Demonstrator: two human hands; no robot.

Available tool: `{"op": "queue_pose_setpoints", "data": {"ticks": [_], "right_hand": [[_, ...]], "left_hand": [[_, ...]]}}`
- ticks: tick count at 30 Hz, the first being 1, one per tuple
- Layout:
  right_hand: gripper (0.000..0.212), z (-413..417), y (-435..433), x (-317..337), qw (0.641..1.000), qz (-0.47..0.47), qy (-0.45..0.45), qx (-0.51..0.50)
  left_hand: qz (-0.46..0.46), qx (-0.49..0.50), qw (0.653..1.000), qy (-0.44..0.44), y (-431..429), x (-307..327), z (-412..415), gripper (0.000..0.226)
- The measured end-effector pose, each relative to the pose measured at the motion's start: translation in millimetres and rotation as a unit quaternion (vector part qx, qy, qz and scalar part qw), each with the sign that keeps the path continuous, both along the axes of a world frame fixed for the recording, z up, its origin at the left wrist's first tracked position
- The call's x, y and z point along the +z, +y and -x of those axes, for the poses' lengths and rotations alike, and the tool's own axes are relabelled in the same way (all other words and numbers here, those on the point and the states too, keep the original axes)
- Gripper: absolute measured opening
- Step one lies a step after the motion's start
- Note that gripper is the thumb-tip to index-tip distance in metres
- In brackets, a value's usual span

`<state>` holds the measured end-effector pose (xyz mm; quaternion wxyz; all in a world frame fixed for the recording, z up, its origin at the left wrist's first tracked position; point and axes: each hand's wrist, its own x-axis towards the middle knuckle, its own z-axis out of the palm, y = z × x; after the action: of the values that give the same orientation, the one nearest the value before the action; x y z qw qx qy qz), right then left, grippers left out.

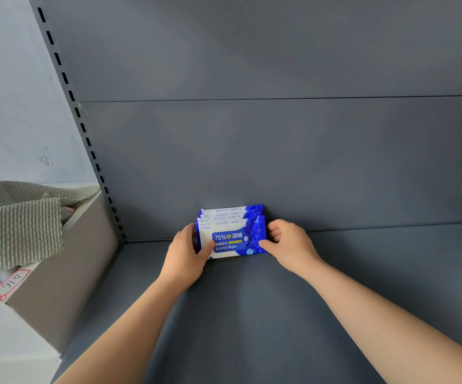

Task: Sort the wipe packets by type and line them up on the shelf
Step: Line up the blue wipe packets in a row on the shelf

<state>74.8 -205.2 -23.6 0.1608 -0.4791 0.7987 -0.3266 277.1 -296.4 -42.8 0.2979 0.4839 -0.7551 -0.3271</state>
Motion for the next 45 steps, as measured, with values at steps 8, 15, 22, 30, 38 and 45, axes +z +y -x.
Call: {"op": "queue_pose_setpoints", "data": {"ticks": [8,15,22,30,38,45], "right_hand": [[0.041,8.2,63.7,28.5,0.973,-0.039,0.228,0.021],[0.046,45.0,169.1,33.1,0.965,-0.080,0.245,-0.044],[0.046,111.0,302.2,31.6,0.959,-0.084,0.236,-0.131],[0.041,216.9,469.6,29.8,0.945,-0.125,0.222,-0.205],[0.036,332.7,585.2,13.9,0.930,-0.188,0.181,-0.260],[0.034,469.2,633.3,-10.6,0.915,-0.214,0.148,-0.309]], "left_hand": [[0.373,-0.022,0.914,-0.160,37.8,23.9,21.9,0.031],[0.343,-0.205,0.897,-0.186,127.6,29.4,106.2,0.025],[0.332,-0.315,0.879,-0.134,246.4,34.8,204.9,0.027],[0.308,-0.387,0.867,-0.061,406.0,30.9,338.9,0.026],[0.294,-0.455,0.835,-0.095,519.1,8.1,480.4,0.036],[0.282,-0.487,0.815,-0.138,567.1,-21.3,636.4,0.038]]}}
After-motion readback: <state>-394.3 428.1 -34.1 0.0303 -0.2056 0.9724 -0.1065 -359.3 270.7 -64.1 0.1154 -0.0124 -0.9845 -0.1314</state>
